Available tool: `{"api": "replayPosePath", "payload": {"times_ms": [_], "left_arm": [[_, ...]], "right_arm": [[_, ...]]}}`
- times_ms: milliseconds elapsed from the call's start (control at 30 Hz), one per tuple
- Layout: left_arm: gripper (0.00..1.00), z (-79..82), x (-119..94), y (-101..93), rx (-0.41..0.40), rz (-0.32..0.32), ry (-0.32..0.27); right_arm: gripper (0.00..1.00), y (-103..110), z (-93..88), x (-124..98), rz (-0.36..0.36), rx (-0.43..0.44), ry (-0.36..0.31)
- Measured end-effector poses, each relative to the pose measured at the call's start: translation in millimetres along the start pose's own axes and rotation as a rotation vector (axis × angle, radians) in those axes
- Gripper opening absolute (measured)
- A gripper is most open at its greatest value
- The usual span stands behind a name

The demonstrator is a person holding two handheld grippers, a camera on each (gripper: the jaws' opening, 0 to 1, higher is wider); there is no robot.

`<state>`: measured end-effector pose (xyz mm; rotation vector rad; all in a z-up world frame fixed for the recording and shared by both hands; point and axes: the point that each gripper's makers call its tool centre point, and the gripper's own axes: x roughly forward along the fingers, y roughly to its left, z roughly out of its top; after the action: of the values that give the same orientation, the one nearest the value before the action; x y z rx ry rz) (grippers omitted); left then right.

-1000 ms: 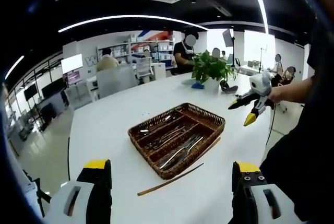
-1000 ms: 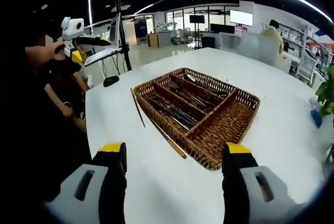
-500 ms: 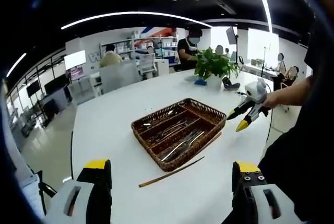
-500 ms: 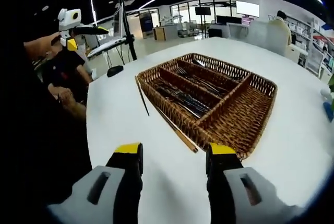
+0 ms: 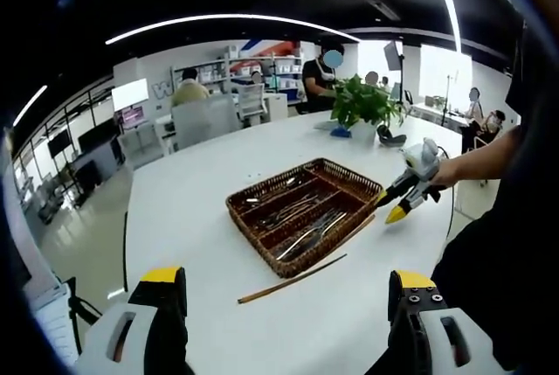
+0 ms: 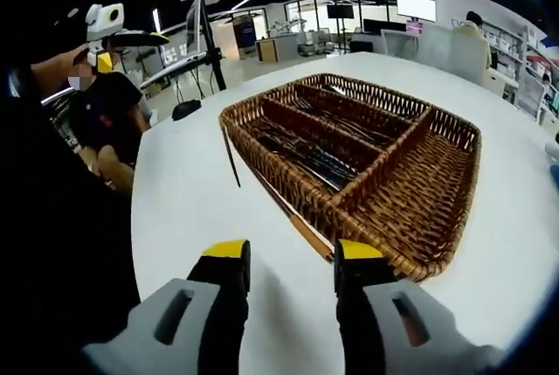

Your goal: Arrange the knives, forks, and spoons in their matching storage slots by inserting each utensil handle-first until every utensil is classified and aligned in the correct compartment

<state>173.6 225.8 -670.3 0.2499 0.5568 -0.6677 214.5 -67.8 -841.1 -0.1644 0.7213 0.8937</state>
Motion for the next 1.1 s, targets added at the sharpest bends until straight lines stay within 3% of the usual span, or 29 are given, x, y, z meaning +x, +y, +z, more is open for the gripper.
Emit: {"api": "replayPosePath", "payload": {"times_ms": [367, 500, 567, 700, 833, 967, 1000, 1033, 1100], "left_arm": [[1.00, -0.3, 3, 1.0, 0.001, -0.008, 0.014], [1.00, 1.3, 3, 1.9, 0.002, -0.006, 0.010], [1.00, 1.3, 3, 1.8, 0.000, -0.004, 0.010], [1.00, -0.3, 3, 0.1, -0.001, -0.005, 0.012], [1.00, 0.0, 2, -1.8, 0.001, -0.007, 0.012], [1.00, 1.0, 0, -2.1, 0.005, -0.004, 0.011], [1.00, 1.0, -1, -1.5, 0.004, -0.001, 0.009], [1.00, 0.1, -2, -0.6, 0.001, 0.002, 0.009], [1.00, -1.0, -4, -0.1, 0.002, 0.007, 0.012]], "right_arm": [[0.35, -2, -19.6, 16, -0.006, -0.020, 0.047], [0.14, 2, -28.0, 11, 0.010, -0.037, 0.090], [0.11, 4, -29.6, 8, 0.014, -0.059, 0.093], [0.12, 12, -23.0, 11, 0.036, -0.143, 0.078], [0.17, 17, -23.2, 20, 0.052, -0.281, 0.105], [0.08, 18, -22.3, 25, 0.073, -0.296, 0.103], [0.06, 19, -22.1, 25, 0.077, -0.320, 0.103], [0.05, 23, -21.7, 23, 0.096, -0.408, 0.096], [0.04, 30, -26.0, 21, 0.132, -0.401, 0.108]]}}
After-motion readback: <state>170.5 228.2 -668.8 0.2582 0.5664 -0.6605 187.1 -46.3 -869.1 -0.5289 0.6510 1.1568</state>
